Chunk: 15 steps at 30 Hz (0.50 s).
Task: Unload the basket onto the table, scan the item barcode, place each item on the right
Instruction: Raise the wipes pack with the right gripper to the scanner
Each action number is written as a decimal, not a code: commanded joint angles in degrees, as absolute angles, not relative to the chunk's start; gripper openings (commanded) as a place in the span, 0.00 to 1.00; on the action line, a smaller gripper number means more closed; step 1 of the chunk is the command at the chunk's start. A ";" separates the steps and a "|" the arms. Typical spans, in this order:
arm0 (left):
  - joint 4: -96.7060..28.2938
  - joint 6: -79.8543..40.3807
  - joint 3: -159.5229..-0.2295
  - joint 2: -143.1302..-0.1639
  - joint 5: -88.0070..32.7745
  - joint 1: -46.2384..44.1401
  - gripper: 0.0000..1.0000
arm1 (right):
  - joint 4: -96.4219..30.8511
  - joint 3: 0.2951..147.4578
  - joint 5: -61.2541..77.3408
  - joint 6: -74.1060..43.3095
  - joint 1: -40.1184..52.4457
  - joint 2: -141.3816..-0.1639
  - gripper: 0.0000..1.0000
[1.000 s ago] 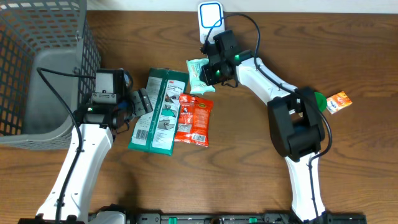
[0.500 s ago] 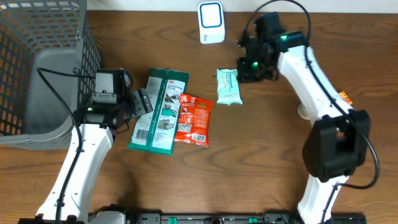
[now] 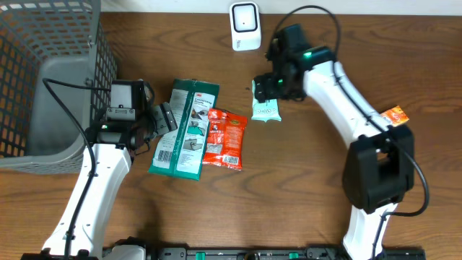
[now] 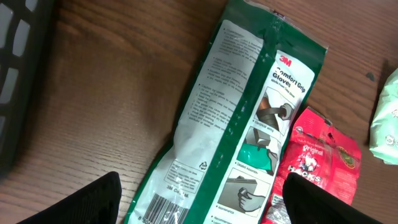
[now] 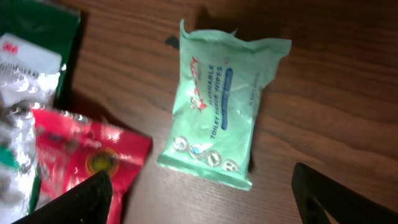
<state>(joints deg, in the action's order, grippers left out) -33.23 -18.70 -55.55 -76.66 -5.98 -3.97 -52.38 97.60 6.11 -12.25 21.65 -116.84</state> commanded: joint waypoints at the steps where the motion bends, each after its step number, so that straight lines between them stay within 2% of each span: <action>1: -33.39 -19.20 -56.49 -76.62 -5.28 -3.95 0.83 | -51.03 97.23 -12.84 -20.86 27.31 -117.60 0.89; 9: -33.39 -19.20 -56.49 -76.62 -5.28 -3.95 0.83 | -47.07 97.23 -15.53 -22.70 29.21 -125.12 0.93; 15: -33.39 -19.18 -56.49 -76.62 -5.28 -3.95 0.83 | -45.65 97.21 -15.53 -22.70 29.23 -129.16 0.88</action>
<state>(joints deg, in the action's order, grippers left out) -33.23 -18.70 -55.55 -76.66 -5.98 -3.97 -46.48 97.41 -14.02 -21.78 29.50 -127.48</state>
